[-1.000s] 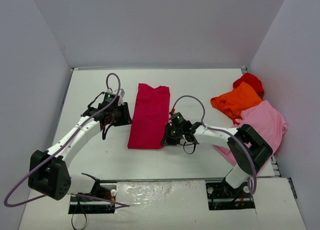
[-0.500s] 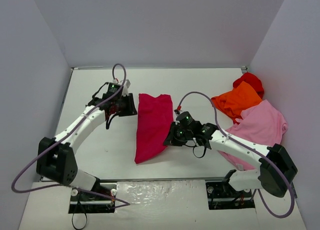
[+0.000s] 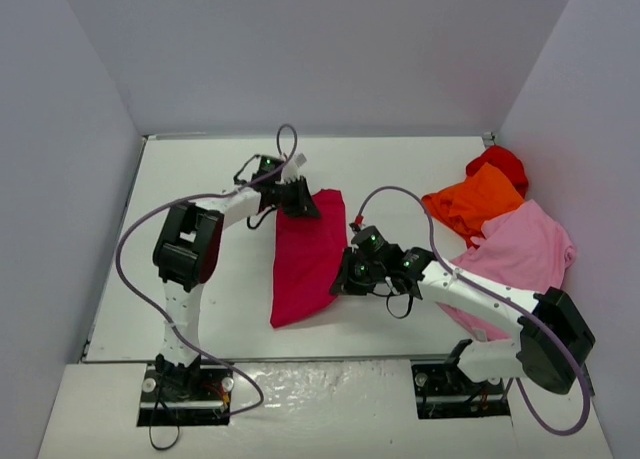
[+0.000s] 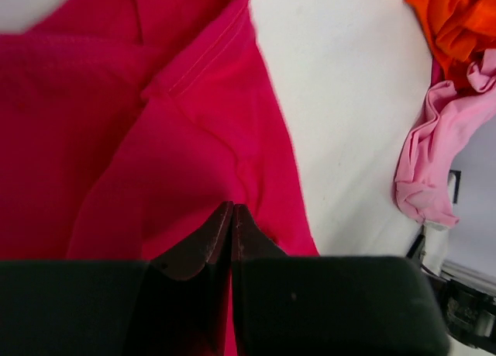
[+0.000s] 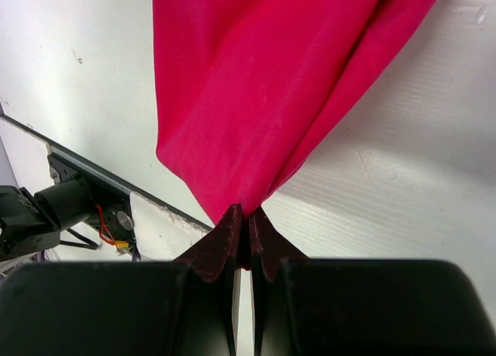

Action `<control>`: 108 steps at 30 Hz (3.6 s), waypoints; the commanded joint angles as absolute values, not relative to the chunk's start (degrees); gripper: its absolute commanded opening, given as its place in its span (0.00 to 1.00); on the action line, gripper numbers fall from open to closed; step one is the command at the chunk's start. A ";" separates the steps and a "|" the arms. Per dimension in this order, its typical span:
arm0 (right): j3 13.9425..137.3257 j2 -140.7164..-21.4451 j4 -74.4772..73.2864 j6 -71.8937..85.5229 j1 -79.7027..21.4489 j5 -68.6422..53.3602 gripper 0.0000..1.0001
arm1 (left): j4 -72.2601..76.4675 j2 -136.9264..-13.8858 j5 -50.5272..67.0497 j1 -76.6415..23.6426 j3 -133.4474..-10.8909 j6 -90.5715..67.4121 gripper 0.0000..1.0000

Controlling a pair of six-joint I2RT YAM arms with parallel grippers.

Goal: Fold and stack the t-shirts
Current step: Fold the long partially folded tshirt into a neat square

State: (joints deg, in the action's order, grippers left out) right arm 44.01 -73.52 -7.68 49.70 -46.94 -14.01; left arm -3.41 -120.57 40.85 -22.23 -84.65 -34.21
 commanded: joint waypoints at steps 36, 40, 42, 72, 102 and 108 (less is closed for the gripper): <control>82.78 -100.88 -3.51 33.72 -30.07 -14.70 0.00 | 12.01 -116.00 41.97 -22.85 -63.19 -39.77 0.00; 85.96 -103.93 -2.86 34.30 -30.07 -17.93 0.00 | 11.74 -112.64 38.14 -22.49 -61.16 -40.26 0.00; 86.03 -104.40 -2.46 34.57 -30.13 -18.87 0.00 | 8.95 -108.91 33.80 -22.35 -60.08 -39.53 0.00; 90.78 -108.80 -0.88 34.50 -31.20 -28.17 0.00 | -26.40 -78.38 3.44 -9.44 -55.66 -36.07 0.06; 90.60 -108.80 -2.43 34.68 -31.26 -28.23 0.00 | -7.37 -96.05 23.20 -9.34 -55.50 -39.78 0.01; 96.56 -111.33 -3.91 34.81 -33.30 -29.44 0.00 | -5.44 -96.60 22.59 -9.32 -52.80 -39.90 0.01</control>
State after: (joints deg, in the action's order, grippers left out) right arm 90.31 -111.27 -5.45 34.57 -31.18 -26.88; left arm -8.94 -97.71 22.41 -9.30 -53.08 -39.43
